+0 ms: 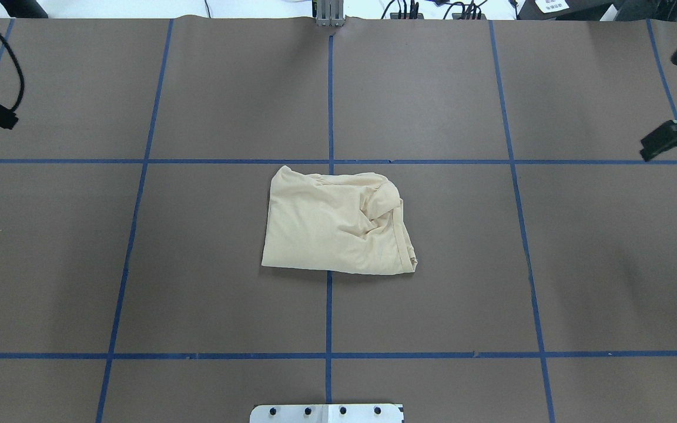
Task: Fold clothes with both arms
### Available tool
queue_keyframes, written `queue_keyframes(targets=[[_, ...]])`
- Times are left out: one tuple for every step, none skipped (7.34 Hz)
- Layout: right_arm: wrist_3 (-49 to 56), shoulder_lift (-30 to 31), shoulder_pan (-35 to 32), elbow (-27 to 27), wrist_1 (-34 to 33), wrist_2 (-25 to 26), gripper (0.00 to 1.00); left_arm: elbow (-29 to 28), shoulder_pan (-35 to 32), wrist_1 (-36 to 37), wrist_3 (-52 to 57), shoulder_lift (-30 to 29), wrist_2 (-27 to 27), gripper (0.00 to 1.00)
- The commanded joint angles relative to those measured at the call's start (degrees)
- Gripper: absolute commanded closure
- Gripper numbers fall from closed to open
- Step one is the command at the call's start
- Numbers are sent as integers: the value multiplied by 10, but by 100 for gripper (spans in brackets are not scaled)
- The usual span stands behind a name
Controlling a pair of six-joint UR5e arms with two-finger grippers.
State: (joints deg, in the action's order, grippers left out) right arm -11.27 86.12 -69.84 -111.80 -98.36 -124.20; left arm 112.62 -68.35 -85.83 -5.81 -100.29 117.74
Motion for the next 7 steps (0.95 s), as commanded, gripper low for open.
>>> queue_keyframes(targets=[[182, 114, -109, 4, 0, -37, 0, -13, -101, -4, 135, 78, 34, 0], [216, 152, -154, 2, 0, -39, 0, -25, -143, -4, 184, 106, 60, 0], [215, 197, -169, 9, 0, -39, 0, -39, -175, -3, 177, 126, 82, 0], [213, 207, -178, 11, 0, -39, 0, -74, -193, -7, 182, 132, 86, 0], [207, 203, -178, 11, 0, -39, 0, -99, -197, -29, 183, 134, 96, 0], [172, 194, -177, 4, 2, -40, 0, -100, -210, -61, 183, 178, 162, 0], [166, 186, -178, 4, 5, -42, 0, -102, -211, -95, 179, 203, 189, 0]])
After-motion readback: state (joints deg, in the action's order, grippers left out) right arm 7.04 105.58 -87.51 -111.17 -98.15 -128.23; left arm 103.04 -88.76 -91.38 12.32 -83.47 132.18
